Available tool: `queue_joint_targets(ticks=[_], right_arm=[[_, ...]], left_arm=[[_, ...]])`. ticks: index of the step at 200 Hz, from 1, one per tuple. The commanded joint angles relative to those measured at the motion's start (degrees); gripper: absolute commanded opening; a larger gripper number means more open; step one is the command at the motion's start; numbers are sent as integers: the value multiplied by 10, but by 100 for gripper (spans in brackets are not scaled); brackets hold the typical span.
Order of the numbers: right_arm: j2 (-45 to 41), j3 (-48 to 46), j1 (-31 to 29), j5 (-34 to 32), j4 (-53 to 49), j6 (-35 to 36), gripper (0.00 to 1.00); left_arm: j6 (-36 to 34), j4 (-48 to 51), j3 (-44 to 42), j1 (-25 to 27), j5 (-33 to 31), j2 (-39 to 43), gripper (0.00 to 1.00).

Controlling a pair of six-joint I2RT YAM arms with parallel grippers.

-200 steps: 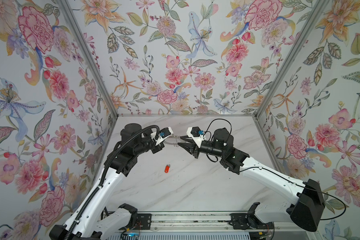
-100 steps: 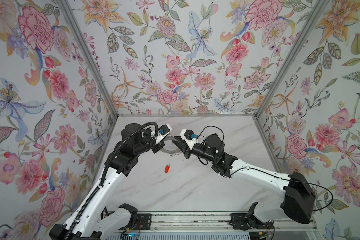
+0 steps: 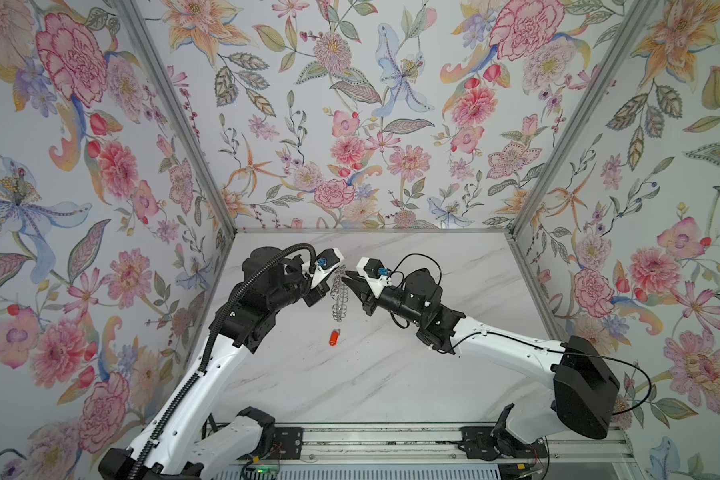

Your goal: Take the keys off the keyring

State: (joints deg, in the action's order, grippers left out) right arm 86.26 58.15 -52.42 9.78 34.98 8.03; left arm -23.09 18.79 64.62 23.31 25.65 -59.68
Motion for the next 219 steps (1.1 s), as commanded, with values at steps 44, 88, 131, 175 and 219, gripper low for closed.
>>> queue_joint_targets(ticks=[44, 88, 131, 175, 219], right_arm=[[21, 24, 4, 41, 34, -20, 18], [24, 28, 10, 37, 40, -28, 16], [23, 30, 13, 41, 41, -33, 16], [22, 31, 17, 43, 47, -39, 15], [23, 34, 18, 44, 47, -43, 15]], left_arm=[[7, -19, 12, 6, 8, 9, 0], [7, -18, 13, 7, 15, 12, 0], [5, -18, 14, 7, 16, 8, 0], [3, -17, 14, 7, 19, 7, 0], [4, -17, 14, 7, 22, 7, 0]])
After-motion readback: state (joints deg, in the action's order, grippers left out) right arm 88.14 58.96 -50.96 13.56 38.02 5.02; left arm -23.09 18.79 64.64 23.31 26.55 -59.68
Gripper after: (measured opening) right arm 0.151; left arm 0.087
